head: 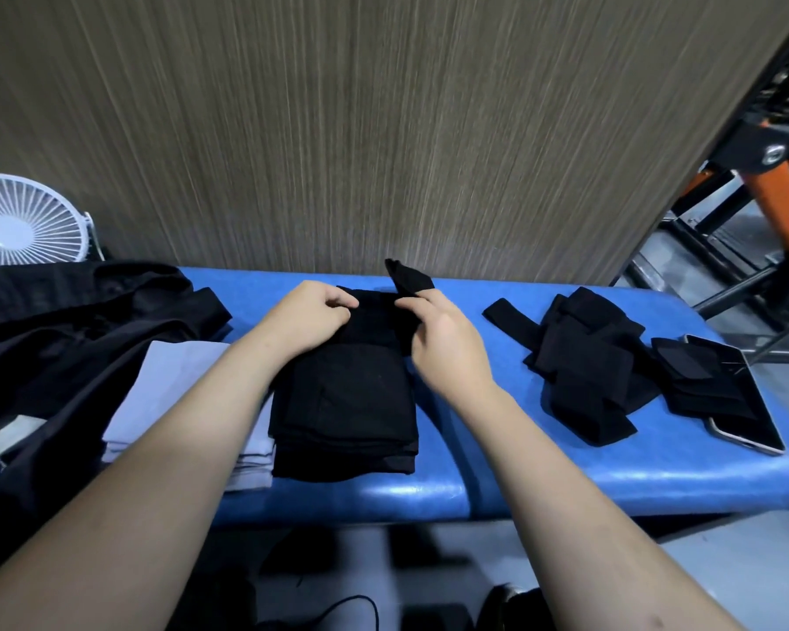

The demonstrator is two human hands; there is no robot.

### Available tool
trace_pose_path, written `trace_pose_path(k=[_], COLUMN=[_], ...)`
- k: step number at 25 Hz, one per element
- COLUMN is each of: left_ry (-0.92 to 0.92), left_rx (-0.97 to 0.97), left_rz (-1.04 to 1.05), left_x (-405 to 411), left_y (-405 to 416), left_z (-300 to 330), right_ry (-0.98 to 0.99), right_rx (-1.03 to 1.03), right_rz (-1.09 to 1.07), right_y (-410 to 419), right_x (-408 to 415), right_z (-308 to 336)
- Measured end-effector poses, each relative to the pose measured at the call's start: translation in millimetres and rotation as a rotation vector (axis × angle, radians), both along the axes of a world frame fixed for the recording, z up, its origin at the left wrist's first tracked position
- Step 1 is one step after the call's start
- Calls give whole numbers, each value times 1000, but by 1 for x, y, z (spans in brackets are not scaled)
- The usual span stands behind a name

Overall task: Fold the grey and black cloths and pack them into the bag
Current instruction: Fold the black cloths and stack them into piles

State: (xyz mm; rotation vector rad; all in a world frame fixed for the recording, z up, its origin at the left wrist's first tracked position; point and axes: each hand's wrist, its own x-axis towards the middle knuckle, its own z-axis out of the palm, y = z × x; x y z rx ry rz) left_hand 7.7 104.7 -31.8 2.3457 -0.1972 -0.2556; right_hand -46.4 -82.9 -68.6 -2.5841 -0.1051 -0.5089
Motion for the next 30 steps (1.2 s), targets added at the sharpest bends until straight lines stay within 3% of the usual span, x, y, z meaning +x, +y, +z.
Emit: trace_pose_path(k=[6,13,15,17,19,21,30], left_ry=[49,8,4,-10,-55,-113,-238], left_rx=[-56,-98,-44,-46,-67,-101,-388], left_rz=[21,-15,-32,-12,13,40,50], left_x=[-1,-5,-8,-11,-11,-10,-17], left_y=[4,2,-1,-3,-3,-3,3], left_z=[-1,1,5,9,13,15,36], right_ry=[119,362,297,208,244,301,260], right_rx=[219,856,874,693,508,494,1180], right_rz=[137,170,81,-69,-117,-109,30], right_y=[20,8,1,-10,-14,-16,-16], right_x=[10,16,11,11,10,10,7], right_z=[2,12,15,8,1,-5,16])
